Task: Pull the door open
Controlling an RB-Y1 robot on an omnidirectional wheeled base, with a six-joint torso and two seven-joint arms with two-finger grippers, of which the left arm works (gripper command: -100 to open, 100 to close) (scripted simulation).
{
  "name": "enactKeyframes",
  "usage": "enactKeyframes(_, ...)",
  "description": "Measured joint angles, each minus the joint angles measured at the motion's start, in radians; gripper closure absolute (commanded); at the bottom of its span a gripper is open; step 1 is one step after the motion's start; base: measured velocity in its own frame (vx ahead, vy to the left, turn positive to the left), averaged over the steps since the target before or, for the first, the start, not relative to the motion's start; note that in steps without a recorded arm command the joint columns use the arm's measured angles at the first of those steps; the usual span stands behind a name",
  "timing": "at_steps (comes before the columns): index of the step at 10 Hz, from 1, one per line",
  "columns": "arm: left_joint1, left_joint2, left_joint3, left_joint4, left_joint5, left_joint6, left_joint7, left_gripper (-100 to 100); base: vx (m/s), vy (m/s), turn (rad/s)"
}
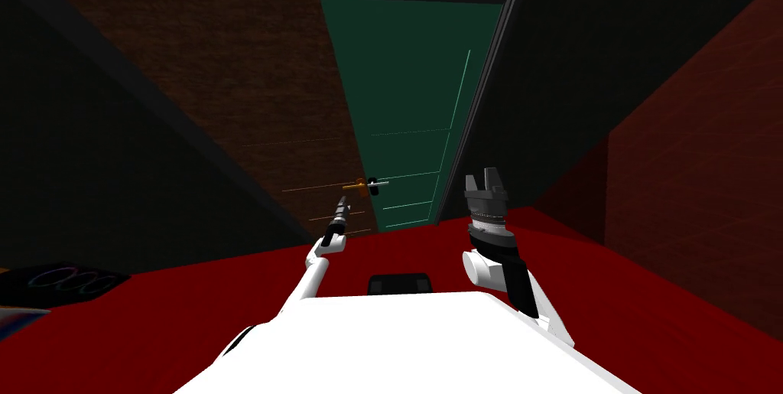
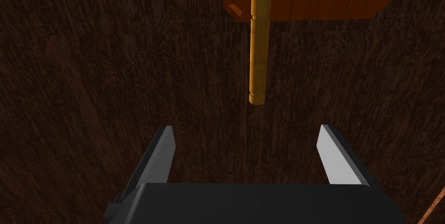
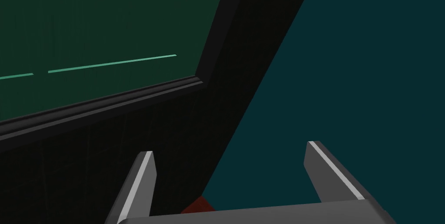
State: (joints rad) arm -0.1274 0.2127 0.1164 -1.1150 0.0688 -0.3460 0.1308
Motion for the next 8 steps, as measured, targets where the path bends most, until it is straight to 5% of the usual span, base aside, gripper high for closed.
enactKeyframes(3, -0.019, 0.007, 0.003, 0.037, 0.004, 0.010, 0.002, -100, 0.097, 0.007, -0.051)
enactKeyframes(8, 0.025, 0.094, 0.054, 0.077, 0.032, -0.014, 0.044, -100, 0.101, -0.015, -0.065)
